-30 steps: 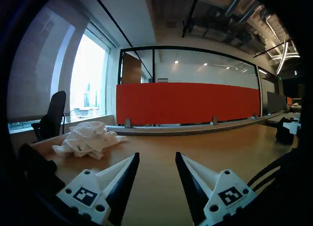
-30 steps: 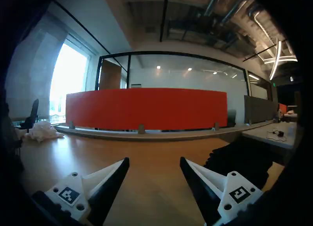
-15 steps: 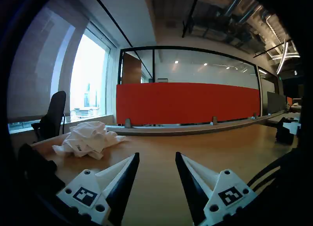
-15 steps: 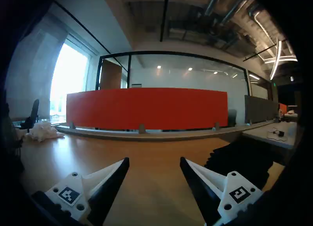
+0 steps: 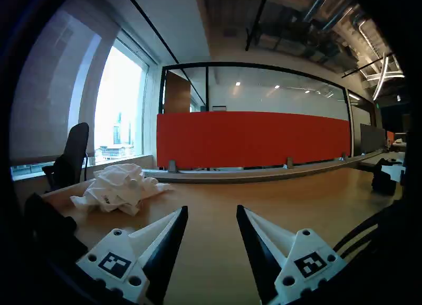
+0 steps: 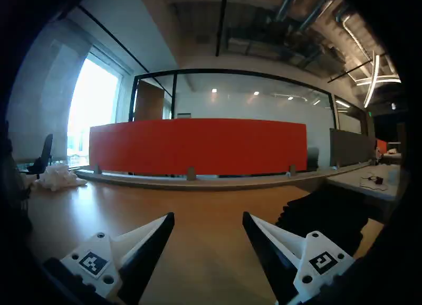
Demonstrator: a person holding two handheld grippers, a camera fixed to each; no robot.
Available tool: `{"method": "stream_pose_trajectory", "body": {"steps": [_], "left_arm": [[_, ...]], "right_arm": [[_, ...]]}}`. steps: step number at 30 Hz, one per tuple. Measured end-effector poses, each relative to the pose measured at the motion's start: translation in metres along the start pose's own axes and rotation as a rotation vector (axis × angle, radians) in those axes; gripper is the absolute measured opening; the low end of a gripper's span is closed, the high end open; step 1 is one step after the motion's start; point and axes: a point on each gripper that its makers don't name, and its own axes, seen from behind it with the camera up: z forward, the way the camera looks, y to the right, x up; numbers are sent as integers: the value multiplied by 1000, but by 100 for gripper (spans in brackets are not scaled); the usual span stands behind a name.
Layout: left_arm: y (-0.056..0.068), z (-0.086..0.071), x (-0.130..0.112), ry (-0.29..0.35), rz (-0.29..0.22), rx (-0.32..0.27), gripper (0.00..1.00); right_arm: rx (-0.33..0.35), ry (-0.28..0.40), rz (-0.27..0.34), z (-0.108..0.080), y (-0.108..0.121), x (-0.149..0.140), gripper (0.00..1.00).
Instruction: Fold towel
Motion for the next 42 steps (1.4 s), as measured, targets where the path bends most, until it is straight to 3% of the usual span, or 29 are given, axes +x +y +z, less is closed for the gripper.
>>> {"method": "stream_pose_trajectory", "body": {"steps": [42], "left_arm": [[-1,-2,8,-4,-3,-1,67]], "right_arm": [[0,0,0,0,-1,1,100]]}}
